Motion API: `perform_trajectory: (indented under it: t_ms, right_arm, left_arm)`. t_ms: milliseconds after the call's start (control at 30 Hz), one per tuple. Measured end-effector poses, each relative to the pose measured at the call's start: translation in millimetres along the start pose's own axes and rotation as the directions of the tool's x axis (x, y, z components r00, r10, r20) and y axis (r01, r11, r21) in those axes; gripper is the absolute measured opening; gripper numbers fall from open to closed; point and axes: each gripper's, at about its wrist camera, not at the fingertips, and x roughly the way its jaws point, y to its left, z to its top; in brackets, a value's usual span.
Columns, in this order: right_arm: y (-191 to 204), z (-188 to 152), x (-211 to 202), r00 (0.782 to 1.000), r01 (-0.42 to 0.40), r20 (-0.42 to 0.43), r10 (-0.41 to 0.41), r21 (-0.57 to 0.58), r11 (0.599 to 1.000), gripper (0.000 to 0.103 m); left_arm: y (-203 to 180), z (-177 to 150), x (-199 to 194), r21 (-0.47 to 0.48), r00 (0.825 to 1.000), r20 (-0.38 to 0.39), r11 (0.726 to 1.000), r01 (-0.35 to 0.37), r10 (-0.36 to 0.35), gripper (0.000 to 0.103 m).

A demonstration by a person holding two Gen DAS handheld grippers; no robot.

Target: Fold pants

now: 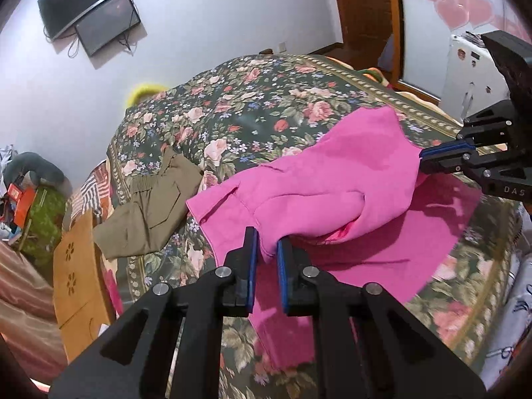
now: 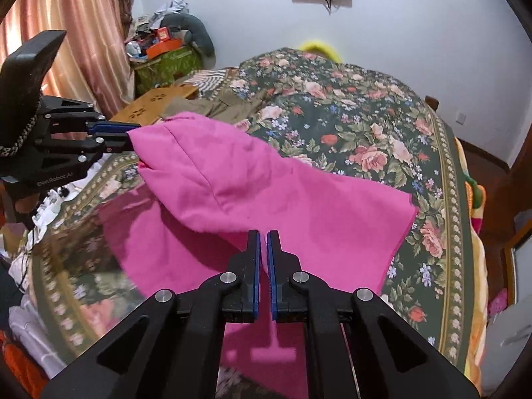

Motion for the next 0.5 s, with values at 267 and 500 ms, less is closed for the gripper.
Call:
perform_trajectory:
  t_ms: [267,500]
  right_arm:
    - [18,-20,-14,1.0,-0.007,-0.017,0.007,-0.015,1.0,0.004]
    - [12,-46,-1,0.997,-0.014,-0.071,0.018,0.06,0.998,0.004]
  left_arm:
    - [-10,-26,-10,-0.027,0.998,-0.046,0.998,0.048,-0.049,0.011]
    - [-11,-55,6,-0.113,0.984,-0.153,0.991,0.075,-0.092,0.014]
